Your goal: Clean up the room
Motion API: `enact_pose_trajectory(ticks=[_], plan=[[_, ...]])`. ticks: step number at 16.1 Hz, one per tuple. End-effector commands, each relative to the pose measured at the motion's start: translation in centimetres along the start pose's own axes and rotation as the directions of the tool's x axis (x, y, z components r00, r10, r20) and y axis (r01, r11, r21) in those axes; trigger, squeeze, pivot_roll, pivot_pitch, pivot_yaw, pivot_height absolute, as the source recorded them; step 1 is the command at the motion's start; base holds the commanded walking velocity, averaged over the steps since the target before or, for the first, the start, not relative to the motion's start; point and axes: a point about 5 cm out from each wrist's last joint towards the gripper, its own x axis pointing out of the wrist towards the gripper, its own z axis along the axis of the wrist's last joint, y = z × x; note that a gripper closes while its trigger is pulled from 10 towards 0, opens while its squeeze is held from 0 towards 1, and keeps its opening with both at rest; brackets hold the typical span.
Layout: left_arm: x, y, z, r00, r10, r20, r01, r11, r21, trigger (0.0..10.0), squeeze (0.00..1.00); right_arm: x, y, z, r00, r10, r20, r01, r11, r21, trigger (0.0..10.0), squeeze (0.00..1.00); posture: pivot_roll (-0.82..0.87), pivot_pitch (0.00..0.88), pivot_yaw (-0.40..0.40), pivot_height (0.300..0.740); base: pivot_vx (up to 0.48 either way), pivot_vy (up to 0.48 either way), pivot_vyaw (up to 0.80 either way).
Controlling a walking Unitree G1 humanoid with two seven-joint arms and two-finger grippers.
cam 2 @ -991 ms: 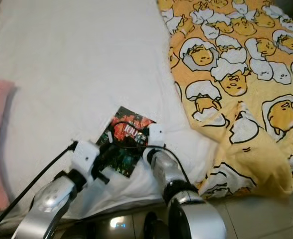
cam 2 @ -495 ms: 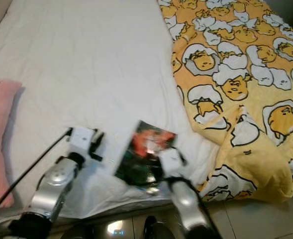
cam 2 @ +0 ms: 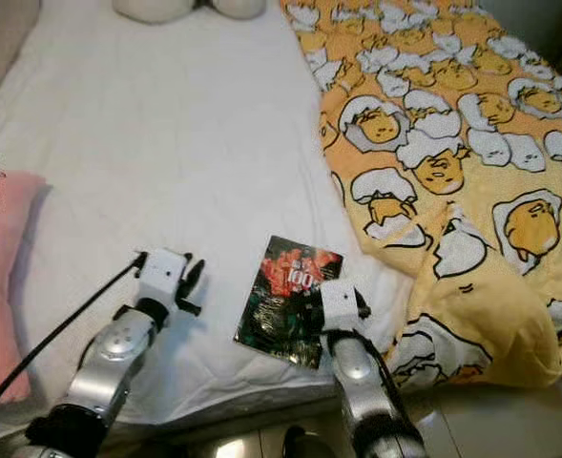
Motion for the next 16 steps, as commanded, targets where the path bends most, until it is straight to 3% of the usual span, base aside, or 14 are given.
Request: enact_pose_trajectory(ticks=[1, 6, 7, 9, 10, 11, 13, 14, 16], plan=[[-0.5, 0.4, -0.3, 1.000, 0.012, -0.001, -0.012, 1.000, 0.008, 10.0, 0.00, 0.5, -0.2, 0.6, 1.000, -0.015, -0.002, 0.015, 0.998, 0.066, 10.0, 0.98, 0.20, 0.133, -0.044, 0.740, 0.000, 0.000, 0.00], [-0.5, 0.8, -0.3, 1.000, 0.026, 0.006, -0.027, 0.999, 0.020, 10.0, 0.00, 1.1, 0.0, 1.9, 0.999, -0.007, 0.038, 0.003, 0.996, 0.091, 10.0, 1.00, 0.21, 0.127, -0.048, 0.740, 0.000, 0.000, 0.00], [-0.4, 0.1, 0.3, 0.999, 0.011, 0.040, -0.012, 1.000, 0.005, 10.0, 0.00, 2.7, -0.6, 7.1, 0.975, 0.007, 0.223, 0.000, 1.000, -0.031, 10.0, 1.00, 0.22, 0.115, -0.062, 0.740, 0.000, 0.000, 0.00], [-0.7, -1.0, 0.1, 0.998, -0.043, 0.044, 0.042, 0.999, 0.021, 10.0, 0.00, 2.5, -2.5, 8.9, 0.940, -0.072, 0.333, 0.094, 0.994, -0.048, 10.0, 1.00, 0.21, 0.111, -0.069, 0.740, 0.000, 0.000, 0.00], [-0.7, -1.0, -0.4, 0.999, -0.033, 0.023, 0.033, 0.999, 0.016, 10.0, 0.80, 1.4, -4.5, 8.7, 0.907, -0.160, 0.390, 0.198, 0.979, -0.058, 10.0, 1.00, 0.19, 0.109, -0.076, 0.740, 0.000, 0.000, 0.00], [-0.6, -0.8, -0.9, 1.000, -0.015, -0.002, 0.015, 1.000, -0.019, 10.0, 1.00, -0.2, -6.2, 7.4, 0.885, -0.220, 0.410, 0.266, 0.962, -0.056, 10.0, 1.00, 0.18, 0.109, -0.078, 0.740, 0.000, 0.000, 0.00], [0.4, -0.6, -1.1, 0.999, 0.008, -0.032, -0.009, 0.999, -0.045, 10.0, 1.00, -3.7, -7.5, 2.8, 0.914, -0.272, 0.301, 0.284, 0.959, 0.005, 10.0, 1.00, 0.14, 0.103, -0.081, 0.740, 0.000, 0.000, 0.00], [0.8, -0.5, -0.9, 0.999, 0.021, -0.037, -0.023, 0.997, -0.071, 10.0, 1.00, -5.3, -7.2, 0.1, 0.940, -0.266, 0.213, 0.261, 0.964, 0.051, 10.0, 1.00, 0.12, 0.099, -0.077, 0.740, 0.000, 0.000, 0.00], [1.5, -0.7, -0.5, 0.999, 0.025, -0.032, -0.028, 0.995, -0.099, 10.0, 1.00, -7.5, -6.5, -2.6, 0.961, -0.252, 0.116, 0.237, 0.963, 0.127, 10.0, 1.00, 0.09, 0.097, -0.066, 0.740, 0.000, -0.236, 0.00]])
